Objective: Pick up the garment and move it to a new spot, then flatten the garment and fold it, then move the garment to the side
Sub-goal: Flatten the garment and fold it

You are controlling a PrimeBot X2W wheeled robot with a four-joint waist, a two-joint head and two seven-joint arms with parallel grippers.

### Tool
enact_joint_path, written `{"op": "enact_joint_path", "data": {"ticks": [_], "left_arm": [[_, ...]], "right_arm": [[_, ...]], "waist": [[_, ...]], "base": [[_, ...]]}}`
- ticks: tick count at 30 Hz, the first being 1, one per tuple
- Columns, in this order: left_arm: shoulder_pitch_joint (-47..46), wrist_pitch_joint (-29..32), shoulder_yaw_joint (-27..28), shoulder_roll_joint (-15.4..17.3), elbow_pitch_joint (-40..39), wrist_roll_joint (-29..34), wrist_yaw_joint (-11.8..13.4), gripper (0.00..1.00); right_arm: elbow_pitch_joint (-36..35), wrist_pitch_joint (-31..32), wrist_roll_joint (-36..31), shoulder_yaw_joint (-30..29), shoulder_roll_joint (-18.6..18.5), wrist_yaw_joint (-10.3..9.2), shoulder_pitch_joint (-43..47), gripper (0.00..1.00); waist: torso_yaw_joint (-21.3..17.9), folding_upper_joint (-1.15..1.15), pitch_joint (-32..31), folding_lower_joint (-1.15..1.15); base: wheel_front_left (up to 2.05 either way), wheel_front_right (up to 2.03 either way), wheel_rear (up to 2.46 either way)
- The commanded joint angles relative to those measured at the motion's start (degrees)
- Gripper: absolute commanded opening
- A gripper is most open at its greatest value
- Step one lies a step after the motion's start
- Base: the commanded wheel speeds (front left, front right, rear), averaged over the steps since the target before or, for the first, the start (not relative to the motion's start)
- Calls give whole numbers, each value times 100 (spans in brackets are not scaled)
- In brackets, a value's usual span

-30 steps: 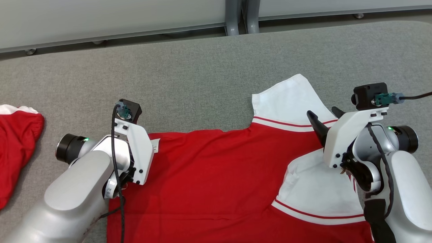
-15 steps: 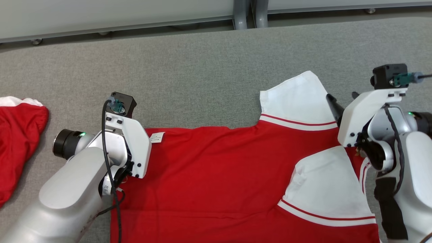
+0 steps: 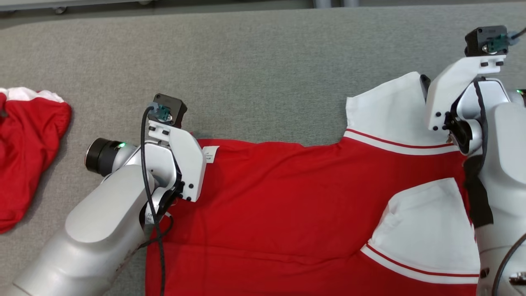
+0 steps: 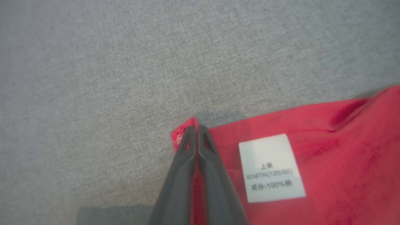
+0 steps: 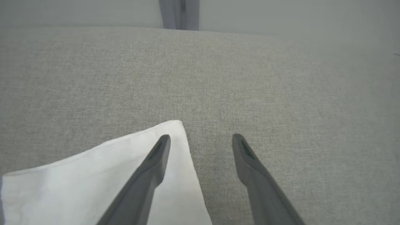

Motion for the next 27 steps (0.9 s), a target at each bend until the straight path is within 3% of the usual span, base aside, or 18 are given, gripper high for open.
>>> {"op": "enact_joint_path", "data": {"ticks": [1, 7, 8, 9, 11, 19, 20, 22, 27], "left_arm": [[-14, 23, -38, -1, 67, 14, -11, 0], [-97, -56, -98, -212, 154, -39, -143, 0], [-114, -69, -103, -244, 182, -52, -154, 0], [-135, -87, -103, -270, 208, -55, -161, 0], [-164, -125, -85, -313, 255, -70, -185, 0], [-113, -215, -64, -372, 423, -165, -254, 0], [-95, -230, -72, -377, 449, -171, -259, 0], [-87, -235, -78, -376, 468, -183, -264, 0], [-112, -247, -86, -381, 481, -201, -269, 0]], "right_arm": [[121, 4, -56, -30, -33, 2, -105, 100], [949, 132, -340, -71, -32, 2, -612, 100], [1040, 156, -388, -79, -36, 2, -668, 95], [1133, 157, -437, -108, -35, 2, -709, 72], [1297, 183, -461, -180, -28, 2, -744, 44], [1511, 12, -786, -472, -47, 1, -953, 49], [1558, 3, -861, -514, -35, 2, -982, 62], [1615, -2, -903, -576, -35, 2, -1010, 69], [1762, 31, -970, -635, -35, 2, -1067, 61]], "waist": [[90, 0, 90, 0], [318, 0, 226, 0], [345, 0, 234, 0], [368, 0, 238, 0], [406, 0, 229, 0], [384, 0, 115, 0], [362, 0, 83, 0], [344, 0, 58, 0], [316, 0, 48, 0]], "base": [[0, 0, 0], [0, 0, 0], [0, 0, 0], [0, 0, 0], [0, 0, 0], [0, 0, 0], [0, 0, 0], [0, 0, 0], [0, 0, 0]]}}
